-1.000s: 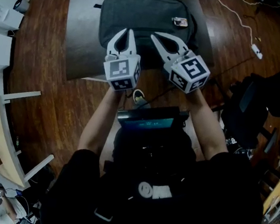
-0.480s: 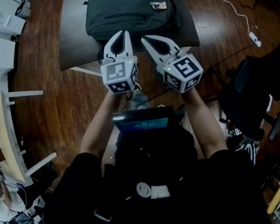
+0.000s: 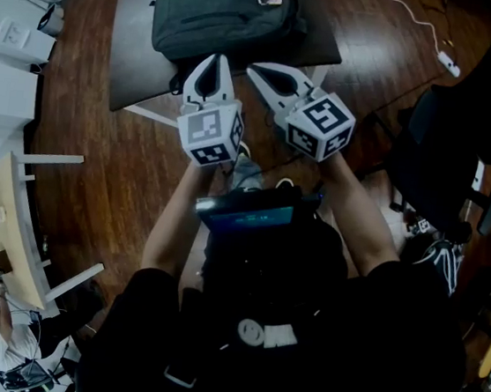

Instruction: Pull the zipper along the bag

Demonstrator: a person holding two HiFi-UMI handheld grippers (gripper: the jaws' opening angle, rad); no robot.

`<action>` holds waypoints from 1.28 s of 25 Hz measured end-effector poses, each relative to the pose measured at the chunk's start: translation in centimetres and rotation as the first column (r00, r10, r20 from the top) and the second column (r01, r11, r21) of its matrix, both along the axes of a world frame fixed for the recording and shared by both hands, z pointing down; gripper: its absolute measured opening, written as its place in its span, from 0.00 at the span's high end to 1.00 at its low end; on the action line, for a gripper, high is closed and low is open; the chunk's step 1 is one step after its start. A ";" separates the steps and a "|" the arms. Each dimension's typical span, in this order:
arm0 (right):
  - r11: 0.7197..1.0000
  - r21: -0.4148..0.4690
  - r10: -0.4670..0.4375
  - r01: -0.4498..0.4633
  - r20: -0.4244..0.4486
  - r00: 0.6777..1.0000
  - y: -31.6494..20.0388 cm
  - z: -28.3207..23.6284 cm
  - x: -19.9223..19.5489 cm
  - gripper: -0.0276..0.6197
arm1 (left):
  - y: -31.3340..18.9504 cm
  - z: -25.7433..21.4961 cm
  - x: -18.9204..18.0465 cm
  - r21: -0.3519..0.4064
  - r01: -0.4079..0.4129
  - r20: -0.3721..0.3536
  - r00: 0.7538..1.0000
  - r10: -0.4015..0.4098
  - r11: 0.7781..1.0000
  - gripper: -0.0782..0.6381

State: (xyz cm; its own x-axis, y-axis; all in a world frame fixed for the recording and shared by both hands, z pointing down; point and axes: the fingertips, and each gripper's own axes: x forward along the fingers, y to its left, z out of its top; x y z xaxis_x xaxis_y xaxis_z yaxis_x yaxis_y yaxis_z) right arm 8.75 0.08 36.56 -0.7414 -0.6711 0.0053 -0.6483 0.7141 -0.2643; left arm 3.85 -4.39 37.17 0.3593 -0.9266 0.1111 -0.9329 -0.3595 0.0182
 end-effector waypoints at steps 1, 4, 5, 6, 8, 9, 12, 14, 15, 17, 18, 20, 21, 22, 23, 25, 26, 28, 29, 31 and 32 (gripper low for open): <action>1.000 0.004 0.000 0.000 0.003 1.000 0.4 -0.2 0.1 0.95 | 0.4 -0.3 0.2 0.004 -0.002 -0.001 1.000 0.002 1.000 0.89; 1.000 0.010 0.007 -0.007 0.002 1.000 1.4 -0.6 0.3 0.95 | 1.7 -1.1 0.6 0.017 -0.011 -0.007 1.000 0.011 1.000 0.89; 1.000 0.010 0.013 -0.013 -0.001 1.000 1.7 -0.7 0.4 0.95 | 2.1 -1.4 0.9 0.021 -0.016 -0.014 1.000 0.016 1.000 0.89; 1.000 0.011 0.020 -0.020 -0.001 1.000 1.8 -0.8 0.6 0.95 | 2.4 -1.7 1.1 0.027 -0.022 -0.022 1.000 0.022 0.999 0.89; 0.999 0.014 0.039 -0.039 0.002 0.999 1.9 -1.0 1.0 0.95 | 2.9 -2.6 1.7 0.046 -0.033 -0.039 0.999 0.035 0.998 0.89; 0.999 0.014 0.053 -0.053 0.001 0.999 1.9 -1.0 1.1 0.95 | 3.0 -2.9 2.0 0.053 -0.039 -0.045 0.998 0.042 0.998 0.89; 0.995 0.011 0.101 -0.100 -0.026 0.995 1.6 -0.9 1.4 0.95 | 3.3 -3.4 2.3 0.059 -0.052 -0.056 0.997 0.055 0.997 0.89; 0.991 0.006 0.134 -0.134 -0.052 0.990 1.2 -0.5 1.5 0.95 | 3.2 -3.5 2.2 0.059 -0.050 -0.060 0.997 0.054 0.997 0.89; 0.988 -0.003 0.151 -0.151 -0.056 0.987 1.0 -0.2 1.6 0.95 | 3.1 -3.4 2.1 0.058 -0.048 -0.061 0.997 0.052 0.997 0.89; 0.983 -0.027 0.178 -0.180 -0.049 0.983 0.7 0.3 1.7 0.95 | 3.0 -3.1 1.8 0.052 -0.043 -0.060 0.997 0.046 0.998 0.89; 0.982 -0.036 0.186 -0.188 -0.044 0.981 0.6 0.4 1.7 0.95 | 3.0 -2.9 1.6 0.049 -0.040 -0.060 0.997 0.043 0.998 0.89; 0.980 -0.042 0.192 -0.195 -0.048 0.980 0.4 0.7 1.6 0.95 | 2.8 -2.6 1.2 0.043 -0.035 -0.062 0.997 0.037 0.998 0.89; 0.980 -0.043 0.192 -0.194 -0.054 0.980 0.4 0.8 1.5 0.95 | 2.8 -2.4 1.1 0.040 -0.033 -0.062 0.997 0.035 0.999 0.89; 0.980 -0.044 0.190 -0.193 -0.059 0.980 0.3 0.9 1.3 0.95 | 2.8 -2.3 0.9 0.037 -0.031 -0.062 0.998 0.033 0.999 0.89; 0.981 -0.045 0.187 -0.190 -0.063 0.980 0.3 1.0 1.1 0.95 | 2.8 -2.1 0.8 0.034 -0.029 -0.062 0.998 0.032 0.999 0.89; 0.982 -0.048 0.181 -0.185 -0.072 0.981 0.3 1.3 0.6 0.95 | 2.7 -1.8 0.5 0.031 -0.029 -0.061 0.998 0.031 0.999 0.89; 0.982 -0.049 0.178 -0.182 -0.075 0.981 0.3 1.3 0.3 0.95 | 2.7 -1.7 0.4 0.030 -0.030 -0.062 0.998 0.031 0.999 0.89; 0.983 -0.050 0.173 -0.177 -0.075 0.982 0.4 1.4 -0.3 0.95 | 2.5 -1.7 -0.1 0.027 -0.033 -0.066 0.997 0.034 0.999 0.89; 0.983 -0.049 0.172 -0.176 -0.075 0.982 0.4 1.3 -0.7 0.95 | 2.5 -1.7 -0.4 0.027 -0.034 -0.068 0.997 0.036 0.999 0.89; 0.983 -0.047 0.173 -0.177 -0.080 0.982 0.6 1.2 -1.6 0.95 | 2.6 -1.9 -1.2 0.029 -0.040 -0.072 0.997 0.042 0.999 0.89; 0.982 -0.045 0.176 -0.181 -0.085 0.981 0.8 1.1 -2.0 0.95 | 2.7 -2.1 -1.6 0.030 -0.043 -0.074 0.996 0.045 0.999 0.89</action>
